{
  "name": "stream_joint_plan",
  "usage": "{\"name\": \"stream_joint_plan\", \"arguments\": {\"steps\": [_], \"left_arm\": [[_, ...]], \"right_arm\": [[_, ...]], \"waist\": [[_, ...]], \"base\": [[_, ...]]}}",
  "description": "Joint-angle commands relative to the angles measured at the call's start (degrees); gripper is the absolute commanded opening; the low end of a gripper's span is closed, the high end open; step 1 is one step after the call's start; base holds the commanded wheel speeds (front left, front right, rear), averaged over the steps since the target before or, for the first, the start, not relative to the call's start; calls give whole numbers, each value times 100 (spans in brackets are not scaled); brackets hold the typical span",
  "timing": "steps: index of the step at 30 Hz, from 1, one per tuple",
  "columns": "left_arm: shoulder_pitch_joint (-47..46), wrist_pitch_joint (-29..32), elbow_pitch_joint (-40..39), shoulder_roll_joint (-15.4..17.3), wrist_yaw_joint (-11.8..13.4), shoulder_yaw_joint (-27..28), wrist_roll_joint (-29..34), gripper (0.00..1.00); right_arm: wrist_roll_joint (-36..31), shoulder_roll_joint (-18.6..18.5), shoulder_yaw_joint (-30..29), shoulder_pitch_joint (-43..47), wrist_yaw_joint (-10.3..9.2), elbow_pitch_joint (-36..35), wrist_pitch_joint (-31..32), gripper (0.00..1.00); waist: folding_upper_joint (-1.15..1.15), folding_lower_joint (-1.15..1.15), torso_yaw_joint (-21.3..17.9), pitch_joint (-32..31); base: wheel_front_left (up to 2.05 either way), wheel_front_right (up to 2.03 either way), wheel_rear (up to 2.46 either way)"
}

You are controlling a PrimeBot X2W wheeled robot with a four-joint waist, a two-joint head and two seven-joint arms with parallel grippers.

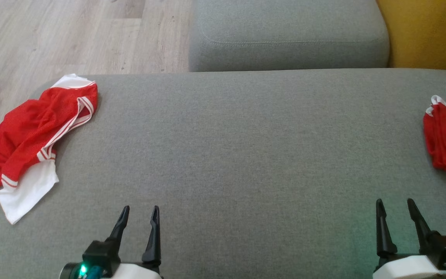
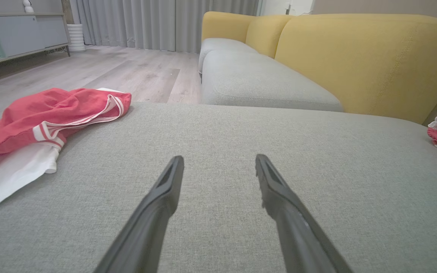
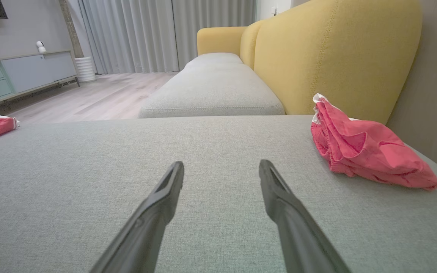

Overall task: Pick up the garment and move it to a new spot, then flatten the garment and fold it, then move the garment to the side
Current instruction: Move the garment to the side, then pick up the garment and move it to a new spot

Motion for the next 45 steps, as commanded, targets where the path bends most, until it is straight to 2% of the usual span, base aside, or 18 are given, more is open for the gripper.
{"name": "stream_joint_plan", "arguments": {"steps": [1,5,10,15,20,26,33,34,37,43,45], "left_arm": [[-236,-70,-165,-40,28,146,-30,100],[-298,-70,-154,-40,13,121,-21,100],[-342,-70,-137,-40,13,108,-3,100],[-215,-70,-116,-40,41,186,-6,100],[7,-70,-167,-40,101,304,-76,100],[-72,-70,-322,-40,141,413,-189,100],[-1145,-70,-484,-2,112,1071,-452,100],[-1145,-70,-484,-2,112,1071,-452,100],[-1884,-34,-37,186,69,1319,-516,100],[-3590,547,1186,706,45,1592,-601,100],[-4137,844,1724,649,-65,1736,-950,100]], "right_arm": [[10,-42,146,-184,43,-189,-78,100],[32,-42,139,-142,43,-267,-78,100],[110,-42,212,-20,43,-351,-78,100],[230,-42,604,-143,43,-323,-78,100],[292,-42,938,-345,43,-295,-78,100],[211,-41,936,-409,43,-310,-78,100],[-142,-79,736,-796,43,-607,-79,100],[-142,-79,736,-796,43,-607,-79,100],[-244,-228,733,-1006,43,-711,-79,100],[-296,-520,740,-1334,43,-949,-19,100],[-299,-591,737,-1367,43,-1057,44,100]], "waist": [[0,0,11,4],[0,0,205,16],[0,0,794,-8],[0,0,1464,-22],[0,0,1789,-2],[0,0,1734,318],[0,0,1472,1476],[0,0,1472,1476],[0,0,1391,1977],[0,0,1274,2661],[0,0,1260,2792]], "base": [[0,0,0],[0,0,0],[0,0,0],[0,0,0],[0,0,0],[0,0,0],[0,0,0],[0,0,0],[0,0,0],[0,0,0],[0,0,0]]}}
